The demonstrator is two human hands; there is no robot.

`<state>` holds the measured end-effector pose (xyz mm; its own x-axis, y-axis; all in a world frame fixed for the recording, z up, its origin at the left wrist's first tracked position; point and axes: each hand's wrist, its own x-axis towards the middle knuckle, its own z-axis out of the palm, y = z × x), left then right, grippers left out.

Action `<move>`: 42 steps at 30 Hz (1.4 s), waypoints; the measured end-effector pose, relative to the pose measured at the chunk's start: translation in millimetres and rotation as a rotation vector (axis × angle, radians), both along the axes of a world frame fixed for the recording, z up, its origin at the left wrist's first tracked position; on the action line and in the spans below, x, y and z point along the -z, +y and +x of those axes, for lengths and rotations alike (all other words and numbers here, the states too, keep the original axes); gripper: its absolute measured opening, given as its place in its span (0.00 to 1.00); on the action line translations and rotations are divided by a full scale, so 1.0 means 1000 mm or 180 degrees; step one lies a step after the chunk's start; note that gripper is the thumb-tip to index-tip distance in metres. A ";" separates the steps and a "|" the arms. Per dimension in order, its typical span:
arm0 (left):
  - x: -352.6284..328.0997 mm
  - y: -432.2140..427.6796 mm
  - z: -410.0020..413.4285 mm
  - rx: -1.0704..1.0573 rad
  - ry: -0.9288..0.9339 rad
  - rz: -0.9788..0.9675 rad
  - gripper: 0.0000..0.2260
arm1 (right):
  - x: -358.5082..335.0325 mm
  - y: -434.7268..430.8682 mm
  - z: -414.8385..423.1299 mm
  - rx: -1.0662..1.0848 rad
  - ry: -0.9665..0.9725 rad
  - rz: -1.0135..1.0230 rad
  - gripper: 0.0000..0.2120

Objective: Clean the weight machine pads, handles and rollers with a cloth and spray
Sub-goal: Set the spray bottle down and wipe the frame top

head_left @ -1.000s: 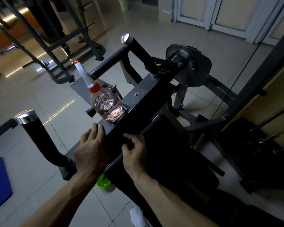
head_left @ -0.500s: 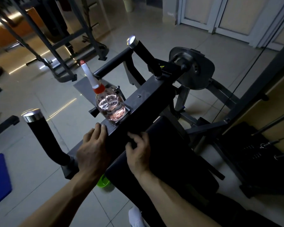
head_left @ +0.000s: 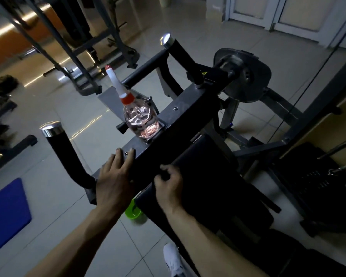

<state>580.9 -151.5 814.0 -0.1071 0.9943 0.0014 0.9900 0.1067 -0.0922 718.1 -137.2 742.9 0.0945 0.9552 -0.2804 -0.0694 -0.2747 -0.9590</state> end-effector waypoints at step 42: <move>-0.005 -0.038 -0.036 0.0722 -0.0006 -0.0047 0.42 | -0.010 0.023 -0.029 0.0892 -0.0843 0.0572 0.14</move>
